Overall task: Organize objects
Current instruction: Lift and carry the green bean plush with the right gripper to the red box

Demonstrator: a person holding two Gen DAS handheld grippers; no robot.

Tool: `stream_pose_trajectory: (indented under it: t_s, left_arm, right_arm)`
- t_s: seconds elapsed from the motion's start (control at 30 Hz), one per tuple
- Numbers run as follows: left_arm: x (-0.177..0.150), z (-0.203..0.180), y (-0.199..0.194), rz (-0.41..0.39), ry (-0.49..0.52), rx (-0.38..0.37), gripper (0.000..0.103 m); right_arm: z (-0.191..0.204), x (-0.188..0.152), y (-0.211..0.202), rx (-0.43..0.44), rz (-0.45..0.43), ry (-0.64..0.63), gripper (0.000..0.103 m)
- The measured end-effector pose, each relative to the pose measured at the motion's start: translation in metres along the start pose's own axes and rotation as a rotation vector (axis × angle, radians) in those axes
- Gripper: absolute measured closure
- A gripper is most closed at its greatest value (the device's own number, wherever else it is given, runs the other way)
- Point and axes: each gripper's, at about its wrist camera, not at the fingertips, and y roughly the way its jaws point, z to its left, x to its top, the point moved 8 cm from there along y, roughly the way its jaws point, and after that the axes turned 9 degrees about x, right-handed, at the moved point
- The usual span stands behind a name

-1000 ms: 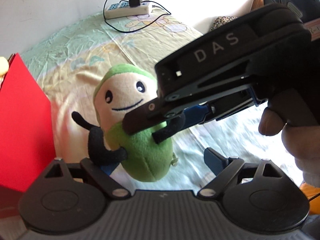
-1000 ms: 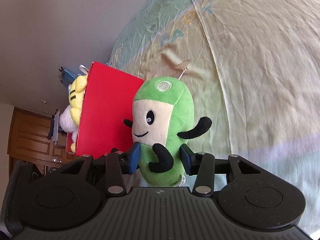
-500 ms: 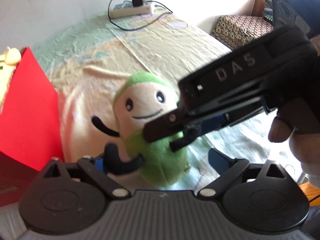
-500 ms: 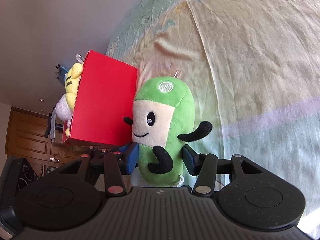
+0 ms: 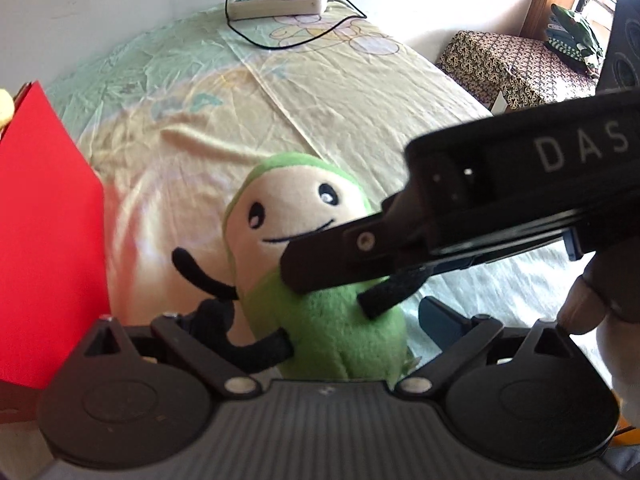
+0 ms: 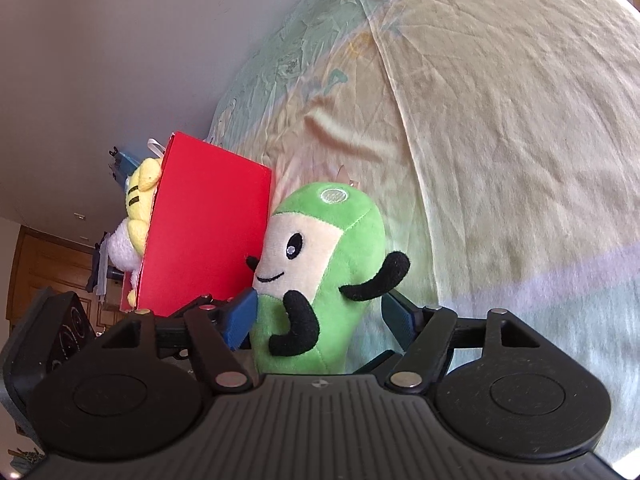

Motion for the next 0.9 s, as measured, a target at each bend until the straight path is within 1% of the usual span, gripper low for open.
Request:
stream_pose_trajectory:
  t_s: [0.13,0.23,0.33,0.57,0.63,0.7,0.9]
  left_arm:
    - [0.004,0.003,0.004,0.014,-0.012,-0.003,0.008]
    - [0.005,0.005,0.006,0.022,-0.015,0.001,0.014]
    - [0.006,0.007,0.008,0.036,-0.030,-0.001,0.016]
    - [0.004,0.008,0.007,0.044,-0.037,0.001,0.020]
    - [0.004,0.007,0.006,0.050,-0.040,0.001,0.022]
    - [0.003,0.007,0.004,0.049,-0.041,0.003,0.023]
    - [0.002,0.009,-0.008,0.049,-0.054,0.007,0.026]
  right_arm:
    - [0.001,0.001,-0.002,0.012,0.012,0.009,0.032]
    - [-0.002,0.004,0.000,0.008,0.008,0.030,0.032]
    - [-0.005,0.004,0.003,-0.007,0.012,0.031,0.032]
    - [-0.004,0.003,0.006,-0.003,0.019,0.050,0.032]
    - [-0.003,0.002,0.006,-0.013,0.025,0.034,0.033]
    - [0.001,0.002,0.006,-0.008,0.026,0.022,0.040]
    - [0.013,-0.002,0.002,0.005,0.037,-0.001,0.041]
